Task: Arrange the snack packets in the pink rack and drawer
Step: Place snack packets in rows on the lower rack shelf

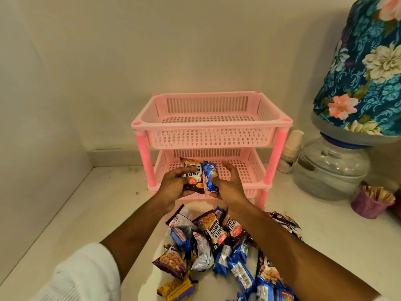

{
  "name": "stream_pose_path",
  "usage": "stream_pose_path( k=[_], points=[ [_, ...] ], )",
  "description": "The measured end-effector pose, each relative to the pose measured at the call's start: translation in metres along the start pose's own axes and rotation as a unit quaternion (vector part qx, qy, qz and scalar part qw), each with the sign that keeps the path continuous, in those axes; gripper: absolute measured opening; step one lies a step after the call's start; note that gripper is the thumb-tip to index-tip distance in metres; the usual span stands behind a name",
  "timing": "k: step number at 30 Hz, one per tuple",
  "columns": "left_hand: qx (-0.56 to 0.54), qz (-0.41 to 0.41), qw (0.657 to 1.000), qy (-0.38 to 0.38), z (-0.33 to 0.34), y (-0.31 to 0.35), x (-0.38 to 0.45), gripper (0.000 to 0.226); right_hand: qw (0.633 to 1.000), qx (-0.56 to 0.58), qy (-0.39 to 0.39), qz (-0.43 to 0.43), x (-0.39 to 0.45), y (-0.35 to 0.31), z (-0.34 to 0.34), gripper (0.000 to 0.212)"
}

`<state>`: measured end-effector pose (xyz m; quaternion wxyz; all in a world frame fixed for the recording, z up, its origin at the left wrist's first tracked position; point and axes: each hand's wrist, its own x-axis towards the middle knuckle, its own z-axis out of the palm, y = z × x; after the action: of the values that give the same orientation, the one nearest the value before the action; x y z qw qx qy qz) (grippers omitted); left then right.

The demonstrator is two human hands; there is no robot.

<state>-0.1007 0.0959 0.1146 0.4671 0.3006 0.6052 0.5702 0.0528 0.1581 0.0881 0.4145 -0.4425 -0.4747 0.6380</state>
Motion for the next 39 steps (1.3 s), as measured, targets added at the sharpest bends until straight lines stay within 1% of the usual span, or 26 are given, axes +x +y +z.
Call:
stream_pose_path(
  k=[2,5,8,11,12,13,15,16,18,20,21,22,24,26,27,28,30,31,32,33,34,35,36,38,39],
  points=[
    [0.014,-0.005,1.000,-0.011,-0.003,0.005,0.016,0.045,0.999,-0.027,-0.013,-0.014,0.014,-0.005,0.009,0.048],
    [0.030,-0.006,1.000,-0.004,-0.011,0.010,0.042,0.059,0.997,-0.078,-0.022,-0.016,0.037,-0.007,0.017,0.038],
    [0.050,-0.020,0.998,0.015,-0.022,0.014,0.067,0.066,0.991,-0.131,-0.007,-0.008,0.061,-0.006,0.023,0.035],
    [0.065,-0.038,0.996,0.045,-0.030,0.013,0.094,0.065,0.979,-0.201,0.017,-0.005,0.087,-0.001,0.028,0.023],
    [0.071,-0.045,0.995,0.054,-0.031,0.012,0.102,0.065,0.976,-0.219,0.024,0.008,0.098,0.002,0.030,0.028],
    [0.078,-0.052,0.994,0.056,-0.032,0.011,0.110,0.064,0.974,-0.225,0.028,0.030,0.109,0.005,0.033,0.039],
    [0.083,-0.058,0.994,0.041,-0.032,0.007,0.119,0.054,0.973,-0.216,0.026,0.079,0.128,0.011,0.044,0.058],
    [0.087,-0.057,0.994,0.032,-0.032,0.006,0.124,0.047,0.973,-0.207,0.025,0.098,0.136,0.014,0.049,0.061],
    [0.095,-0.054,0.994,0.029,-0.032,0.002,0.135,0.041,0.971,-0.204,0.029,0.120,0.153,0.022,0.060,0.052],
    [0.083,-0.040,0.995,0.030,-0.033,-0.002,0.147,0.046,0.967,-0.219,0.026,0.128,0.165,0.030,0.069,0.045],
    [0.077,-0.035,0.996,0.033,-0.035,-0.004,0.154,0.049,0.965,-0.223,0.023,0.134,0.169,0.034,0.073,0.051],
    [0.075,-0.033,0.996,0.034,-0.035,-0.006,0.160,0.049,0.965,-0.227,0.020,0.133,0.173,0.038,0.075,0.057],
    [0.084,-0.034,0.995,0.045,-0.036,-0.011,0.172,0.047,0.960,-0.253,0.023,0.120,0.180,0.044,0.077,0.059],
    [0.114,-0.038,0.990,0.074,-0.037,-0.017,0.184,0.049,0.945,-0.312,0.023,0.096,0.186,0.049,0.075,0.076],
    [0.128,-0.041,0.987,0.083,-0.038,-0.021,0.190,0.051,0.938,-0.337,0.025,0.080,0.189,0.049,0.075,0.079],
    [0.138,-0.046,0.986,0.082,-0.039,-0.024,0.194,0.053,0.931,-0.358,0.030,0.064,0.193,0.051,0.073,0.076],
    [0.171,-0.049,0.983,0.055,-0.041,-0.031,0.202,0.060,0.921,-0.387,0.027,0.027,0.198,0.055,0.069,0.061],
    [0.212,-0.046,0.975,0.039,-0.042,-0.034,0.206,0.065,0.914,-0.405,0.013,0.011,0.198,0.057,0.066,0.050],
    [0.272,-0.042,0.961,0.023,-0.044,-0.037,0.209,0.071,0.904,-0.428,-0.006,-0.004,0.200,0.060,0.063,0.042],
    [0.349,-0.040,0.936,0.011,-0.046,-0.040,0.212,0.074,0.892,-0.451,-0.024,-0.014,0.200,0.062,0.060,0.038],
    [0.439,-0.039,0.898,0.006,-0.048,-0.042,0.213,0.074,0.883,-0.468,-0.034,-0.018,0.200,0.064,0.058,0.038],
    [0.521,-0.029,0.853,0.007,-0.049,-0.045,0.214,0.073,0.881,-0.471,-0.041,-0.017,0.200,0.063,0.057,0.038],
    [0.576,-0.009,0.817,0.011,-0.051,-0.048,0.214,0.072,0.881,-0.470,-0.047,-0.018,0.200,0.063,0.056,0.039],
    [0.632,0.059,0.772,0.032,-0.051,-0.050,0.212,0.075,0.871,-0.488,-0.053,-0.038,0.200,0.060,0.054,0.044],
    [0.648,0.104,0.754,0.043,-0.051,-0.051,0.212,0.081,0.862,-0.500,-0.057,-0.055,0.199,0.059,0.054,0.048]
  ],
)
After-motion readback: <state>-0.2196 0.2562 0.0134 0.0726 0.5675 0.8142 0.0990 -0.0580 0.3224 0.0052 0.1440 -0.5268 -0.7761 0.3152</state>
